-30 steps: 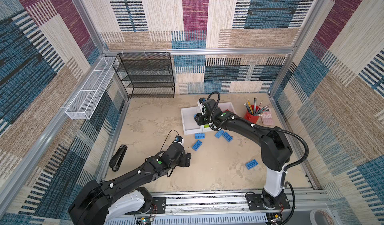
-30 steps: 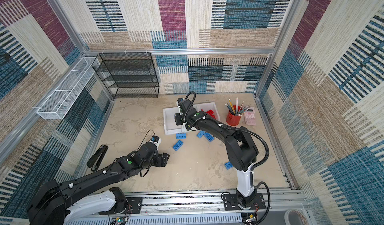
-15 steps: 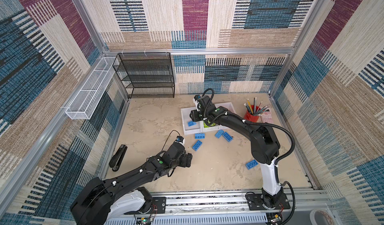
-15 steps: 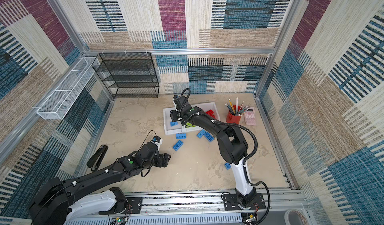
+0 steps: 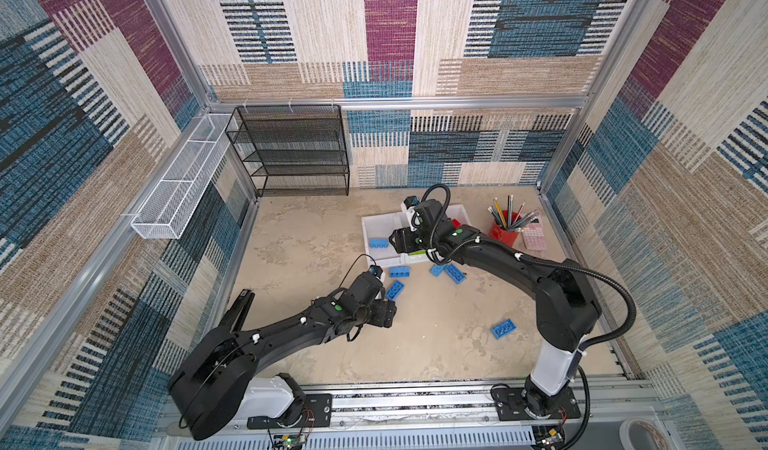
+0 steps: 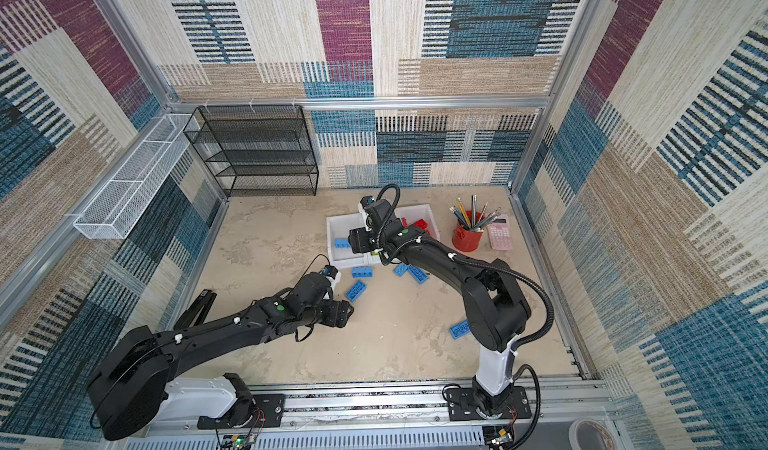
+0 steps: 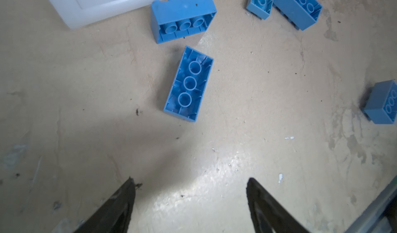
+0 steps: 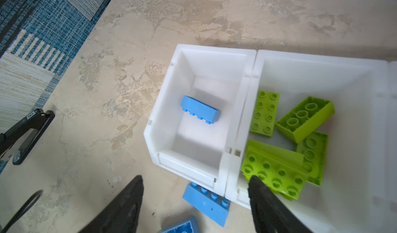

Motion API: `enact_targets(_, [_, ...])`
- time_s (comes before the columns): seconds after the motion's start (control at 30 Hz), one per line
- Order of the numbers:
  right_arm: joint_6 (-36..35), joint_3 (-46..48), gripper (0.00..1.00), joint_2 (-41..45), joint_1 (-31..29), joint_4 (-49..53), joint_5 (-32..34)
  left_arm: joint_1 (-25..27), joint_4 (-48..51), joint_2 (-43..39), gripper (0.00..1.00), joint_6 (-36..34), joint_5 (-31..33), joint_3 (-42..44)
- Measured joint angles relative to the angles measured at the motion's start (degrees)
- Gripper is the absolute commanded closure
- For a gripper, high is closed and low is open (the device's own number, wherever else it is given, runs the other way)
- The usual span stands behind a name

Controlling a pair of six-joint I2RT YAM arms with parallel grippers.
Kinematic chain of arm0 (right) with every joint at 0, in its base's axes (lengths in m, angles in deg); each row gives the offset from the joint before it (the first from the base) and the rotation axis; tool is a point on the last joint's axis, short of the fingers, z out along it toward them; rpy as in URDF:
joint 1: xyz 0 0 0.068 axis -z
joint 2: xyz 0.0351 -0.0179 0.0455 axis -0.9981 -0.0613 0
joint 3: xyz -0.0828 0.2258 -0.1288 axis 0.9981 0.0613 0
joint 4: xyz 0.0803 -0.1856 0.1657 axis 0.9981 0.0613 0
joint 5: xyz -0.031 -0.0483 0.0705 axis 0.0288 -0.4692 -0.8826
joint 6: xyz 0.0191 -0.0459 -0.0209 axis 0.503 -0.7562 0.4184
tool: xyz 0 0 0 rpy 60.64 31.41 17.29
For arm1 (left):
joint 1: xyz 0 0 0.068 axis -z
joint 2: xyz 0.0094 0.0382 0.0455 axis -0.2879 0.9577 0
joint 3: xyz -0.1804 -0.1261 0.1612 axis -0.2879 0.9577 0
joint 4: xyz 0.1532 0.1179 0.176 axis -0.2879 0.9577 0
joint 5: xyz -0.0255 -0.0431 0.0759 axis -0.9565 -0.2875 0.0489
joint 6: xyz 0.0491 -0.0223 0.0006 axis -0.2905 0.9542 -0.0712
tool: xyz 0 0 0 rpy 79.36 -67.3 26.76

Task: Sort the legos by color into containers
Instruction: 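Withdraw the right gripper while the left gripper grasps a blue brick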

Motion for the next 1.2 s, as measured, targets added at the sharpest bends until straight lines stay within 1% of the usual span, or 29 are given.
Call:
enact_targets(0.07, [0.0,3.6,0.16,3.1,1.6,-1.5,-1.0,0.0,0.1,3.0,0.21,-0.8,-1.2,-2.3])
enact_targets(0.2, [0.0,11.1,0.13,9.8,5.7,-4.5,-3.7,0.0,0.3,8.4,0.23,-1.9,-1.2,-5.8])
enact_targets(0.27, [0.5,15.1,0.12,13.4,7.3,-6.4,-4.0,0.0,0.6,10.7,0.24,-2.2,-1.2,-7.3])
enact_targets(0.4, [0.7,21.7,0.11,18.9,7.6,-9.7,-5.0,0.0,1.6,14.6,0.29,-3.1,-1.1,-10.7])
enact_targets(0.57, [0.7,27.8,0.11,23.3,7.8,-12.1,-5.2,0.0,3.7,17.7,0.31,-4.8,0.5,-14.3])
enact_targets(0.73, [0.9,32.2,0.11,26.2,7.8,-13.9,-5.2,0.0,5.8,20.7,0.32,-5.5,2.1,-16.6])
enact_targets(0.9, [0.9,33.4,0.11,26.7,7.8,-15.5,-5.2,-0.1,6.9,23.1,0.22,-5.7,3.8,-18.8])
enact_targets(1.0, [1.1,33.9,0.11,26.7,7.9,-16.8,-5.2,-0.1,7.1,24.5,0.22,-5.9,5.3,-20.3])
enact_targets(1.13, [1.4,34.5,0.11,26.7,7.9,-17.6,-5.3,-0.1,7.2,26.3,0.25,-6.4,6.6,-22.1])
enact_targets(1.2, [1.6,34.8,0.10,26.9,7.9,-17.6,-5.3,-0.1,7.2,27.0,0.30,-6.4,7.0,-22.9])
